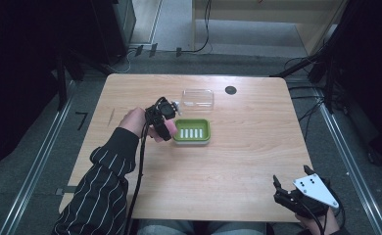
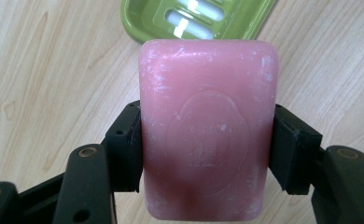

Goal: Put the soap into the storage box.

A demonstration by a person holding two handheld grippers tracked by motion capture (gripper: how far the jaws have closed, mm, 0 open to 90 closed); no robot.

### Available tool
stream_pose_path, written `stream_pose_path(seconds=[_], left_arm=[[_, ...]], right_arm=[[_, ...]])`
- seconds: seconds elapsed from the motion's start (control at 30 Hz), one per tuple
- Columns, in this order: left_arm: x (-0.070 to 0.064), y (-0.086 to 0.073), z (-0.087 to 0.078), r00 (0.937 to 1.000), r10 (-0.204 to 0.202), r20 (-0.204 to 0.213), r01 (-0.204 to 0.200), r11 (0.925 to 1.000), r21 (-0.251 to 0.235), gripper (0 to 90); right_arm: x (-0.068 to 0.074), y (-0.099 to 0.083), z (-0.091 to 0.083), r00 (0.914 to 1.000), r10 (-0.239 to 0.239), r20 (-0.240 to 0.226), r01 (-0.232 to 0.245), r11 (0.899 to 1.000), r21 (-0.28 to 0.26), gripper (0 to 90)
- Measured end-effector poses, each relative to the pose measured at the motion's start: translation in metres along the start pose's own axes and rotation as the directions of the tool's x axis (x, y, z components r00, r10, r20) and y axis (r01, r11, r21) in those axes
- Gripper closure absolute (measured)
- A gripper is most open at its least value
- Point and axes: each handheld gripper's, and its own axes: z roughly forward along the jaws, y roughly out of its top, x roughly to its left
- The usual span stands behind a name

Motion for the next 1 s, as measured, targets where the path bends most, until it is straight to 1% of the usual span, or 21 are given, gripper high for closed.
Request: stream_pose_path(seconds=[0.07, 0.1, 0.17, 0.2, 0.23, 0.27, 0.37, 0.4, 0.43, 0.5, 0.7, 0.77, 0.83, 0.9, 1.0], left_arm=[[0.000, 0.002, 0.000, 0.9999, 0.011, 0.001, -0.011, 0.9999, 0.006, 38.3], [-0.001, 0.002, 0.001, 0.9999, 0.014, -0.001, -0.014, 0.9999, -0.001, 38.3], [-0.001, 0.004, 0.001, 0.9995, 0.031, -0.008, -0.031, 0.9995, 0.008, 38.3], [-0.001, 0.005, 0.002, 0.9997, 0.026, -0.003, -0.026, 0.9997, 0.000, 38.3], [-0.001, 0.006, 0.002, 0.9995, 0.032, -0.001, -0.032, 0.9995, 0.005, 38.3], [-0.001, 0.006, 0.002, 0.9996, 0.029, -0.004, -0.029, 0.9996, -0.003, 38.3], [-0.001, 0.008, 0.003, 0.9992, 0.039, -0.010, -0.039, 0.9992, -0.006, 38.3], [-0.001, 0.008, 0.003, 0.9992, 0.037, -0.013, -0.037, 0.9993, -0.007, 38.3], [-0.002, 0.010, 0.003, 0.9989, 0.044, -0.018, -0.044, 0.9990, -0.001, 38.3], [-0.003, 0.012, 0.004, 0.9986, 0.050, -0.017, -0.050, 0.9987, -0.009, 38.3], [-0.002, 0.015, 0.004, 0.9979, 0.061, -0.021, -0.061, 0.9981, -0.003, 38.3], [-0.003, 0.016, 0.006, 0.9979, 0.062, -0.020, -0.062, 0.9979, -0.016, 38.3], [-0.003, 0.018, 0.006, 0.9976, 0.068, -0.014, -0.068, 0.9977, -0.010, 38.3], [-0.002, 0.019, 0.006, 0.9970, 0.076, -0.018, -0.076, 0.9971, -0.006, 38.3], [-0.003, 0.020, 0.007, 0.9968, 0.078, -0.018, -0.078, 0.9968, -0.015, 38.3]], right_arm=[[0.000, -0.001, -0.001, 1.0000, 0.001, 0.005, -0.001, 1.000, 0.003, 13.9], [0.000, -0.001, -0.001, 1.0000, 0.001, 0.004, -0.001, 1.000, 0.002, 13.9], [0.000, -0.001, -0.002, 1.0000, 0.007, 0.004, -0.007, 1.000, 0.003, 13.9], [0.000, -0.001, -0.001, 1.0000, 0.005, 0.005, -0.006, 1.000, 0.004, 13.9], [0.000, -0.001, -0.001, 1.0000, 0.003, 0.004, -0.003, 1.000, 0.004, 13.9], [-0.001, -0.001, -0.002, 1.0000, -0.001, 0.006, 0.001, 1.000, 0.004, 13.9], [-0.001, -0.002, -0.002, 1.0000, 0.006, 0.007, -0.006, 1.000, 0.005, 13.9], [-0.001, -0.002, -0.003, 1.0000, 0.006, 0.007, -0.007, 1.000, 0.006, 13.9], [-0.001, -0.002, -0.003, 0.9999, 0.007, 0.008, -0.007, 1.000, 0.005, 13.9], [-0.001, -0.002, -0.003, 0.9999, 0.006, 0.009, -0.006, 1.000, 0.005, 13.9], [-0.002, -0.003, -0.003, 0.9999, 0.004, 0.009, -0.004, 1.000, 0.007, 13.9], [-0.002, -0.003, -0.003, 0.9999, 0.004, 0.011, -0.004, 1.000, 0.007, 13.9], [-0.002, -0.003, -0.004, 0.9999, 0.005, 0.011, -0.005, 1.000, 0.008, 13.9], [-0.002, -0.003, -0.004, 0.9999, 0.008, 0.012, -0.008, 1.000, 0.010, 13.9], [-0.002, -0.003, -0.004, 0.9999, 0.006, 0.012, -0.006, 1.000, 0.011, 13.9]])
